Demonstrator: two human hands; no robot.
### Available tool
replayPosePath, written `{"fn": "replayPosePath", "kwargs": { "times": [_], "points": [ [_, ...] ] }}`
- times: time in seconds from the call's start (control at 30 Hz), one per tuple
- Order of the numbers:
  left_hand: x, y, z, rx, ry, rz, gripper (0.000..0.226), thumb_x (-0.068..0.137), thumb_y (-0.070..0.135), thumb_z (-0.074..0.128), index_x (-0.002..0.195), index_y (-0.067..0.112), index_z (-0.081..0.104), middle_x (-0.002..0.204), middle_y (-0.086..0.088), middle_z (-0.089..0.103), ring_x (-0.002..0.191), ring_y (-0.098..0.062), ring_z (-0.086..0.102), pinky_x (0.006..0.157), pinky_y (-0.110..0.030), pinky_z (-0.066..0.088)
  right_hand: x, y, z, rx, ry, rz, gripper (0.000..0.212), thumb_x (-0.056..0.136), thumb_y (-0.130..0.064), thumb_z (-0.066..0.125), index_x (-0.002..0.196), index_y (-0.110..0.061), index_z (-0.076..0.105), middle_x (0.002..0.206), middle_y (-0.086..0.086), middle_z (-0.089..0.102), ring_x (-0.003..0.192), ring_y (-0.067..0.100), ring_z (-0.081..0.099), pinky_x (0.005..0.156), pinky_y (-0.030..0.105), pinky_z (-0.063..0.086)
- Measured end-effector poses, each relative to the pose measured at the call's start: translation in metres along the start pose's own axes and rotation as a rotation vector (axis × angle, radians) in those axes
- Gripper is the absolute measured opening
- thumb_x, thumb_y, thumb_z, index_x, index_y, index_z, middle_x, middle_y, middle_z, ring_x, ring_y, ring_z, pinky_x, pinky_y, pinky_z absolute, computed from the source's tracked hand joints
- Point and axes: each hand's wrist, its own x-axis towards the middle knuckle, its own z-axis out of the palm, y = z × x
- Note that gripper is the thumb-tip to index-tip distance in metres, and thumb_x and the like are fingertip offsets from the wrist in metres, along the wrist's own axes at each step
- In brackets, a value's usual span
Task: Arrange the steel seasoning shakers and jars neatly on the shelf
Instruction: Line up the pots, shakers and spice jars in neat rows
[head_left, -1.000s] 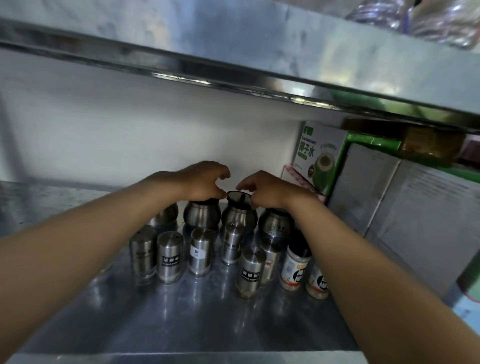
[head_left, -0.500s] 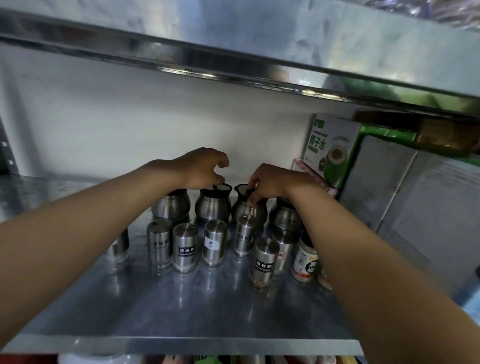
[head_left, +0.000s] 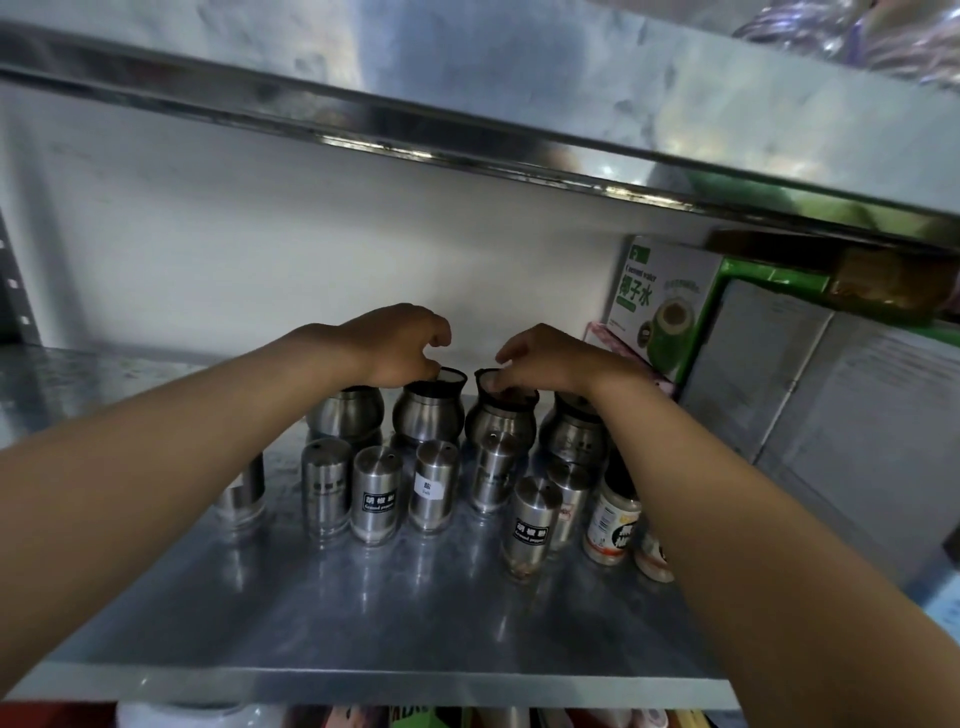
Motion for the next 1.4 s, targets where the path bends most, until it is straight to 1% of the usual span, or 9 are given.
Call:
{"fn": "replayPosePath", "kwargs": {
  "times": [0.13, 0.37, 0.53, 0.73, 0.83, 0.93, 1.07, 1.27, 1.4],
  "points": [
    [-0.001, -0.001, 0.005, -0.009, -0.009, 0.002, 0.042, 0.091, 0.03, 0.057, 0.131, 0.021, 0.05, 0.138, 0.0, 0.048, 0.123, -0.019, 0.045, 0.099, -0.028, 0.038, 0.006, 0.004, 0.009, -0.07, -0.074, -0.001, 0.031, 0.073, -0.015, 0.081, 0.103, -0.011, 0.076, 0.106, 0.005, 0.072, 0.103, 0.021, 0.065, 0.093, 0.035, 0.054],
    [-0.001, -0.009, 0.014, -0.039, -0.049, -0.009, 0.036, 0.089, 0.021, 0.06, 0.125, 0.021, 0.056, 0.13, 0.0, 0.053, 0.117, -0.02, 0.05, 0.094, -0.028, 0.042, 0.009, 0.006, 0.012, -0.062, -0.068, -0.016, 0.023, 0.073, -0.017, 0.079, 0.095, -0.01, 0.077, 0.1, 0.006, 0.073, 0.098, 0.021, 0.066, 0.089, 0.037, 0.056],
    [-0.004, -0.015, 0.016, -0.036, -0.05, 0.0, 0.027, 0.086, 0.011, 0.061, 0.111, 0.019, 0.062, 0.119, 0.0, 0.06, 0.111, -0.022, 0.054, 0.092, -0.033, 0.046, 0.012, -0.003, 0.016, 0.044, 0.131, -0.09, 0.017, 0.082, -0.019, 0.071, 0.09, -0.005, 0.076, 0.095, 0.007, 0.073, 0.093, 0.02, 0.067, 0.076, 0.029, 0.053],
    [-0.011, -0.03, 0.011, -0.003, -0.059, -0.074, 0.047, 0.086, -0.004, 0.05, 0.127, 0.019, 0.054, 0.134, -0.002, 0.051, 0.121, -0.02, 0.049, 0.098, -0.029, 0.042, 0.029, -0.033, 0.03, 0.075, 0.185, -0.164, 0.021, 0.087, -0.02, 0.071, 0.091, 0.0, 0.075, 0.094, 0.01, 0.073, 0.091, 0.021, 0.066, 0.08, 0.029, 0.051],
    [-0.011, -0.034, 0.008, -0.005, -0.058, -0.098, 0.052, 0.087, -0.005, 0.047, 0.132, 0.019, 0.05, 0.137, -0.003, 0.05, 0.122, -0.021, 0.048, 0.098, -0.027, 0.04, 0.042, -0.043, 0.038, 0.006, 0.155, -0.121, 0.032, 0.086, -0.026, 0.072, 0.075, 0.003, 0.066, 0.077, 0.013, 0.067, 0.076, 0.022, 0.062, 0.068, 0.033, 0.05],
    [-0.012, -0.036, 0.004, -0.011, -0.032, -0.1, 0.052, 0.087, -0.005, 0.047, 0.133, 0.018, 0.049, 0.135, -0.004, 0.051, 0.12, -0.021, 0.049, 0.092, -0.024, 0.038, 0.051, -0.048, 0.046, -0.079, 0.136, -0.041, 0.043, 0.084, -0.034, 0.074, 0.063, -0.012, 0.043, 0.065, 0.001, 0.048, 0.064, 0.017, 0.05, 0.052, 0.027, 0.036],
    [-0.016, -0.04, 0.001, -0.015, -0.004, -0.109, 0.049, 0.088, -0.001, 0.05, 0.134, 0.016, 0.046, 0.134, -0.005, 0.052, 0.119, -0.022, 0.049, 0.088, -0.023, 0.036, 0.057, -0.051, 0.05, -0.055, 0.136, -0.008, 0.042, 0.077, -0.038, 0.08, 0.065, -0.012, 0.049, 0.067, 0.001, 0.054, 0.072, 0.02, 0.058, 0.057, 0.026, 0.042],
    [-0.025, -0.043, -0.002, -0.029, 0.014, -0.114, 0.045, 0.087, 0.002, 0.053, 0.131, 0.012, 0.05, 0.13, -0.007, 0.055, 0.117, -0.024, 0.051, 0.095, -0.03, 0.043, 0.061, -0.058, 0.054, -0.095, 0.123, -0.005, 0.043, 0.078, -0.029, 0.08, 0.058, -0.01, 0.047, 0.061, 0.004, 0.053, 0.063, 0.02, 0.055, 0.049, 0.025, 0.038],
    [-0.026, -0.045, 0.0, -0.064, 0.078, -0.136, 0.04, 0.091, 0.012, 0.052, 0.131, 0.016, 0.048, 0.122, -0.004, 0.061, 0.105, -0.022, 0.056, 0.089, -0.031, 0.045, 0.061, -0.065, 0.04, -0.049, 0.138, -0.013, 0.038, 0.081, -0.026, 0.078, 0.062, -0.006, 0.051, 0.06, 0.006, 0.052, 0.052, 0.014, 0.045, 0.049, 0.025, 0.036]
  ]
}}
